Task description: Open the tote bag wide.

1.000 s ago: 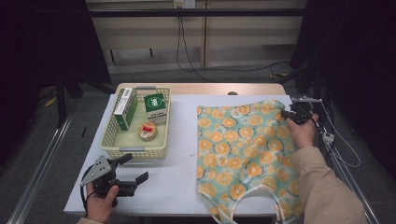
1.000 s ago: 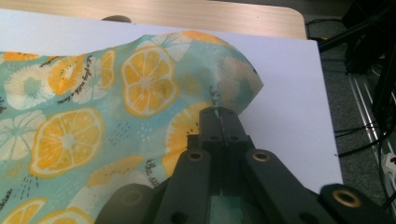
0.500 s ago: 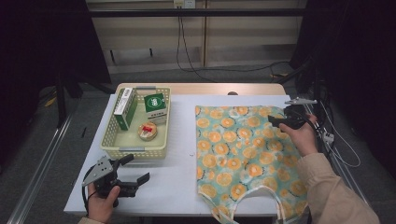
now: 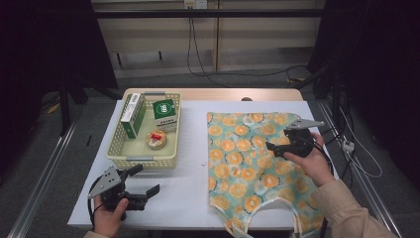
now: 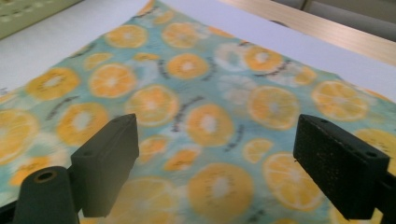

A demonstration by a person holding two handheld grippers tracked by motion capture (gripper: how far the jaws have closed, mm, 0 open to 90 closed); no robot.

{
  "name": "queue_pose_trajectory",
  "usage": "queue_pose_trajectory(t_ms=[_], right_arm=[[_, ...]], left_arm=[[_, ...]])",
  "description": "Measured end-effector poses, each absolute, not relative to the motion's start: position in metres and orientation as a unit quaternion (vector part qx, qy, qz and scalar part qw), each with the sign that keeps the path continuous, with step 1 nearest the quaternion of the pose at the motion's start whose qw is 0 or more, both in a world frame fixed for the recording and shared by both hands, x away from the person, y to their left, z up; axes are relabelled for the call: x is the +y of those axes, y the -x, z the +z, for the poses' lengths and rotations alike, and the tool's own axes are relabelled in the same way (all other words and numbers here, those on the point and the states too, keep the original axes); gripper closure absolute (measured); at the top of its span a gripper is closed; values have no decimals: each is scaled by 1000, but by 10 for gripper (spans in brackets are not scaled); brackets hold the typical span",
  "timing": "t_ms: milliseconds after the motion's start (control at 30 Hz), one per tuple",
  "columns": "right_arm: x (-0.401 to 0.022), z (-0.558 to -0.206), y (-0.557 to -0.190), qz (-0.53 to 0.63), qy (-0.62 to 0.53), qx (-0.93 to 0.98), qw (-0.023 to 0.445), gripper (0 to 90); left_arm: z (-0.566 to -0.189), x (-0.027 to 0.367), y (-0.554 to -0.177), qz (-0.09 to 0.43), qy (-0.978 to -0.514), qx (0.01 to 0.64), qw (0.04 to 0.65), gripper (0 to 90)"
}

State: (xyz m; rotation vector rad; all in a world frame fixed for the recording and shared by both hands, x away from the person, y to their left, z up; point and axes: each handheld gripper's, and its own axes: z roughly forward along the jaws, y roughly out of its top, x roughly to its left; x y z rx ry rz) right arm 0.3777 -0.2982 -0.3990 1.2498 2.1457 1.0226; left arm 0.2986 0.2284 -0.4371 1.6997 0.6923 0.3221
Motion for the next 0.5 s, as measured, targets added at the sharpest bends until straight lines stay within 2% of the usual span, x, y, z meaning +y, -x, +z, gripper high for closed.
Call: queue_pose_trajectory(t_ms=[500], right_arm=[[-224,-406,-335,400,-361,828,157,144]], left_arm=[[-437,228,-298,138,-733,298,596,45]])
